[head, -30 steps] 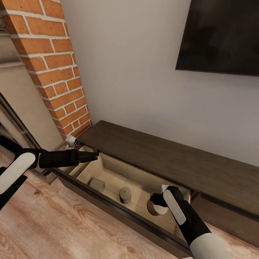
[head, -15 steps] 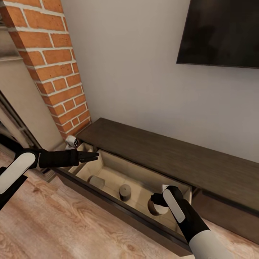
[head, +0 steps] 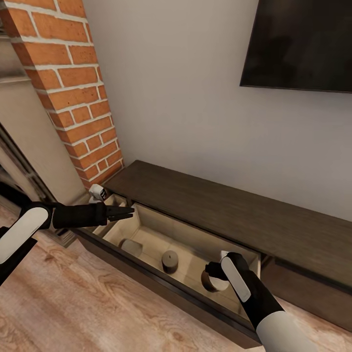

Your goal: Place each of the two pumpkins and all three candles from the living room inside a cabinet in the living room (use any cabinet), then make sure every cabinet is closed, and position the cauldron so it is next to a table in the living room.

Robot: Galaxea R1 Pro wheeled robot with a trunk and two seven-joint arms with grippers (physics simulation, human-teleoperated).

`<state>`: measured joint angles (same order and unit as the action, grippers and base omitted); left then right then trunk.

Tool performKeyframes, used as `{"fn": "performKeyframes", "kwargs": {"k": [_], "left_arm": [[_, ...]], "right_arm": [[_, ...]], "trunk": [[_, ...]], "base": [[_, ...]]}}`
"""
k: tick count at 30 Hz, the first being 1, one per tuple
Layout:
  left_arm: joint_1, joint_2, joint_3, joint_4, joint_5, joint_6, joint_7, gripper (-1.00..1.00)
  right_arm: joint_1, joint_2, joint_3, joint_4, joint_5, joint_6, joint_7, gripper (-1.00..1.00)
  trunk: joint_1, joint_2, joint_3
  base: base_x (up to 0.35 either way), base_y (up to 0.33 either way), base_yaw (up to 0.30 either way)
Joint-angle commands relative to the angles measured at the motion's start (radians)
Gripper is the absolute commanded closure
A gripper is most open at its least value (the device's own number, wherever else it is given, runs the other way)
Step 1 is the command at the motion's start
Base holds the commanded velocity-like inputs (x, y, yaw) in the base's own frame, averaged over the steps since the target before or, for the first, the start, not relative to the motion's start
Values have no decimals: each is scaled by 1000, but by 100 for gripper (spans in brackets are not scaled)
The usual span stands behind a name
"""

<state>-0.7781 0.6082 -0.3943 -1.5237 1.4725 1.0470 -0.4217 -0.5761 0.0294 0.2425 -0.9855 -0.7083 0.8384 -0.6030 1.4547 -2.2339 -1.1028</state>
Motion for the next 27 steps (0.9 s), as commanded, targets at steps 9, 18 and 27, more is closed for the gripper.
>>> {"fn": "performKeyframes", "kwargs": {"k": [9, 18, 27], "left_arm": [[-1, 1, -2, 0, -6, 0, -8, -100], [-1, 1, -2, 2, -6, 0, -9, -100], [-1, 1, -1, 1, -6, 0, -9, -100]], "right_arm": [[-1, 0, 2, -1, -13, -1, -12, 100], [-1, 0, 3, -1, -14, -1, -12, 100], [-1, 0, 3, -1, -14, -1, -12, 100]], "trunk": [[0, 0, -1], [0, 0, -1], [11, -21, -10]], "base": [[116, 0, 0], [108, 0, 0], [6, 0, 0]]}}
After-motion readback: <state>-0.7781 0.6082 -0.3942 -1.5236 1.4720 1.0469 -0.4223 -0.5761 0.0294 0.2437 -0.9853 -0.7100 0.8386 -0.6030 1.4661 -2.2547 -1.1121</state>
